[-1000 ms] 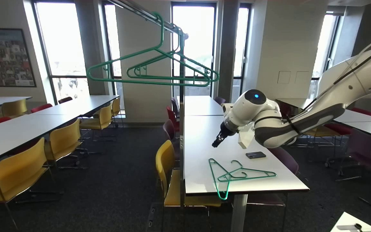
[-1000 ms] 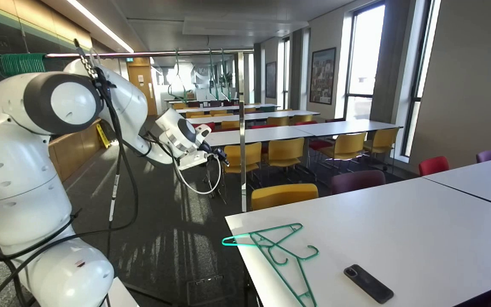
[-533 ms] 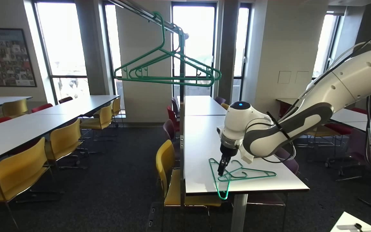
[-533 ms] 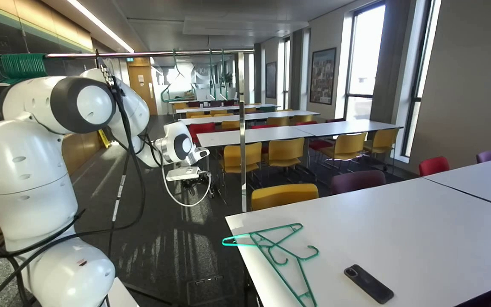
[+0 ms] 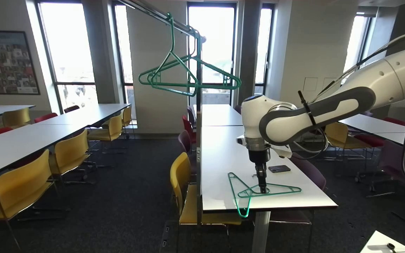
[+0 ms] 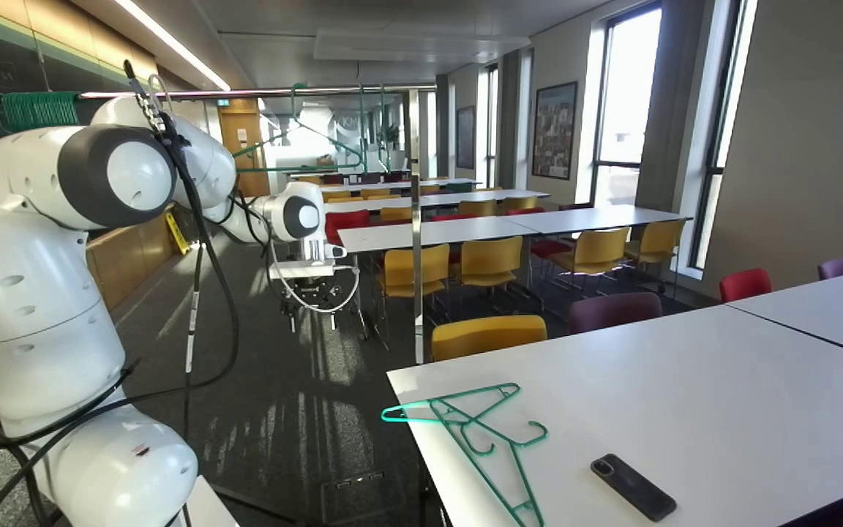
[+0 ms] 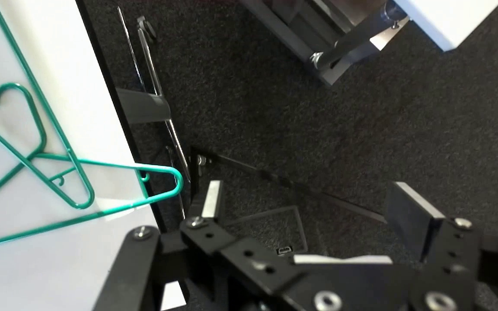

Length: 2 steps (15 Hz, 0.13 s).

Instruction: Put one hanger on the cloth rack

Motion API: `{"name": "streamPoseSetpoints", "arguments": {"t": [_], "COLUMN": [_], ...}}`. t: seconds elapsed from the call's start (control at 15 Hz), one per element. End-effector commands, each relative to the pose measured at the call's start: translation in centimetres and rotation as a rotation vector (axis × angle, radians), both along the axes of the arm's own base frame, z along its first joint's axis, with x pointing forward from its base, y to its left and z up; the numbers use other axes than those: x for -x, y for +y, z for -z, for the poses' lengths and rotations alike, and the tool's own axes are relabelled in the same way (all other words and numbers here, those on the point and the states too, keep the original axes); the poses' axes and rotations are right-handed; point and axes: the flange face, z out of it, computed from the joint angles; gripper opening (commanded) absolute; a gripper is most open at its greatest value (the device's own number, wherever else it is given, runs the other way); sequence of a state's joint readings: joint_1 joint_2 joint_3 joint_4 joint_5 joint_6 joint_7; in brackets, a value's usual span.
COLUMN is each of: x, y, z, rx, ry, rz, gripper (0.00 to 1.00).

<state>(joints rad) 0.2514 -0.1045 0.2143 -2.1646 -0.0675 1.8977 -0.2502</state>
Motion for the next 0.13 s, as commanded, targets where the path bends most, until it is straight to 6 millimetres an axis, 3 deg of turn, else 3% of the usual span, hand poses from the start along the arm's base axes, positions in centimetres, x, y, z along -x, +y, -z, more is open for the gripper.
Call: {"name": "streamPoseSetpoints", "arguments": {"t": [0.0,0.07], "x": [-0.01,-0.03], "y": [0.01,0.02], "z": [-0.32,-0.37], "rx": [0.006,0.008], "ry": [0.008,0.01], "rz": [-0.006,-0.009], "gripper": [1.0,1.0]}}
